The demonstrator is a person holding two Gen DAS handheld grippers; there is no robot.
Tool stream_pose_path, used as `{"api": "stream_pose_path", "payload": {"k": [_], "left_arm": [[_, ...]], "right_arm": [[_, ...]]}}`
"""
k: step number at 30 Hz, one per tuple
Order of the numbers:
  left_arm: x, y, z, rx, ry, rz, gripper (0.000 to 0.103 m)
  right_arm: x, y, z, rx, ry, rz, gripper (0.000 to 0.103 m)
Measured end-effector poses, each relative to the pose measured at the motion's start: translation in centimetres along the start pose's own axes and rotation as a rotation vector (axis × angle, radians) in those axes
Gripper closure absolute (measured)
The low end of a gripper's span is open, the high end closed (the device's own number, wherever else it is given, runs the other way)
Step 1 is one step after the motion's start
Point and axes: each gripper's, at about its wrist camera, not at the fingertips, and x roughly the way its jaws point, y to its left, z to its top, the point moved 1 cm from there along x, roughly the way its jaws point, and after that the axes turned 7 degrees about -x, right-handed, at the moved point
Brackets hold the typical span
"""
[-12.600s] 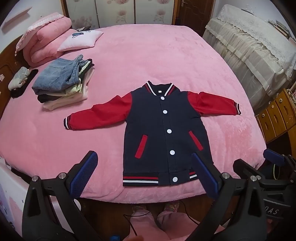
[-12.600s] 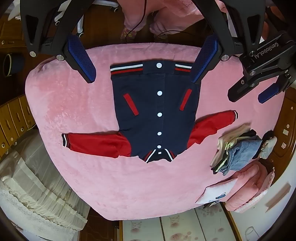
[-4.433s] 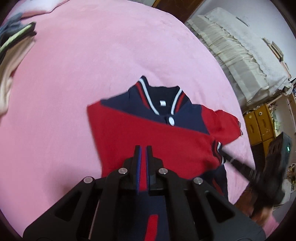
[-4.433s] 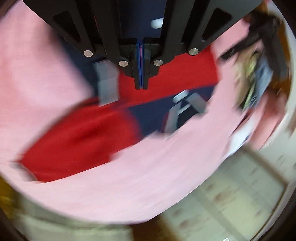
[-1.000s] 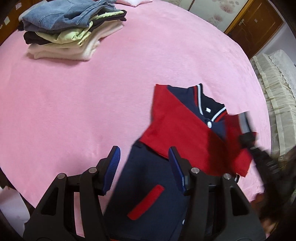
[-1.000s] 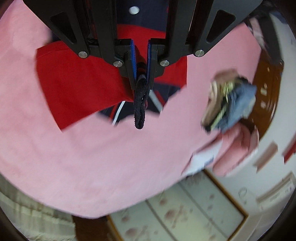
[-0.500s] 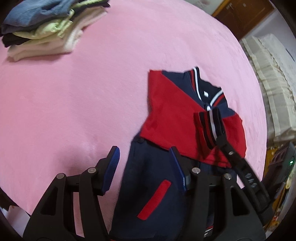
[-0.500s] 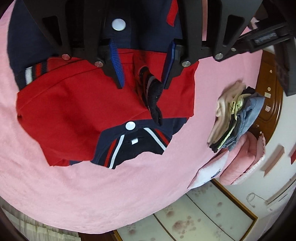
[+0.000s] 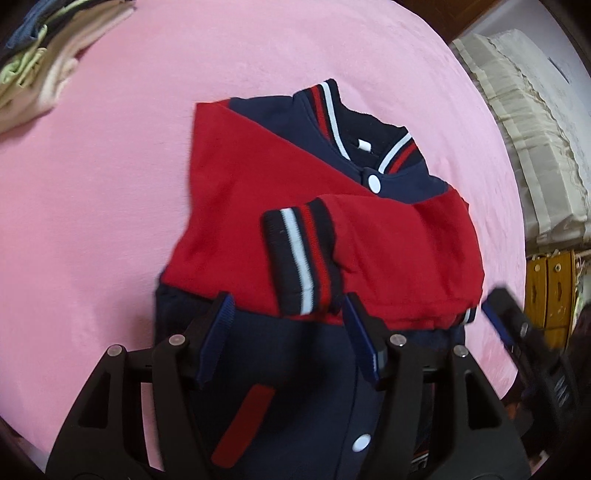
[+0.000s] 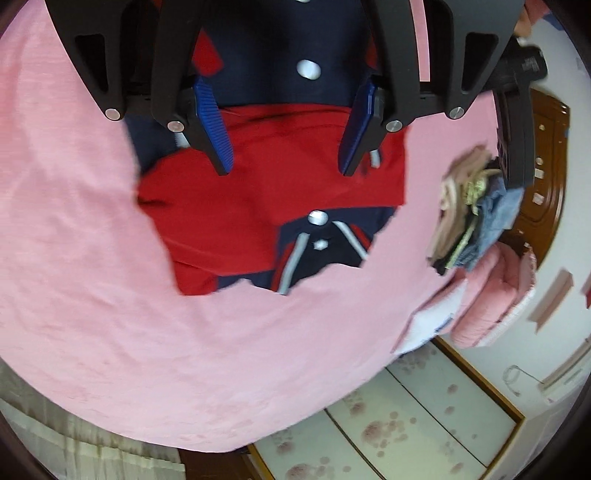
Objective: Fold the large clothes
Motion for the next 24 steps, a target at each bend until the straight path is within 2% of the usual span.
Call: {"api": "stream_pose_path", "payload": {"k": [2,5,7,13,14,15,16,18,24], "left_arm": [[0.7,-0.8,0.2,0.006,-0.003,0.012,0.045],[1.8,-2.0,0.4,0.037,0.003,0.068,0.045],[2.4,-2.9,0.4,0.056,-0.003,0.09,0.049],[3.2,-4.6,-0.3,0.091,-0.031,0.18,0.064],[3.2,-4.8,-0.2,0.085,-0.038,0.179,0.068],[2.9,-5.0,-0.1,0.073,-0.053,0.169,0.086],[2.4,-5.3,0.0,0.062,-0.084,0.177,0.095],[1.7,-5.9,0.5,0.049,-0.109,0.148,0.095],[-3.2,-9.4,3.4,0.04,-0.281,0.03,0.095]], "right_arm": [[-0.3,-1.2,-0.3,-0.004,0.024,-0.041,0.043],[-0.4,-2.7,-1.0,-0.028,0.061,-0.113,0.043],[-0.1,-3.6,-1.4,-0.051,0.092,-0.154,0.043],[1.1,-5.9,-1.6,-0.084,0.156,-0.165,0.043],[1.4,-6.2,-1.6,-0.095,0.172,-0.172,0.043],[1.7,-6.4,-1.7,-0.106,0.185,-0.175,0.043],[1.9,-6.6,-1.7,-0.122,0.198,-0.175,0.043],[2.1,-7.1,-1.9,-0.13,0.203,-0.172,0.043],[1.8,-8.6,-2.0,-0.105,0.21,-0.144,0.043]]}}
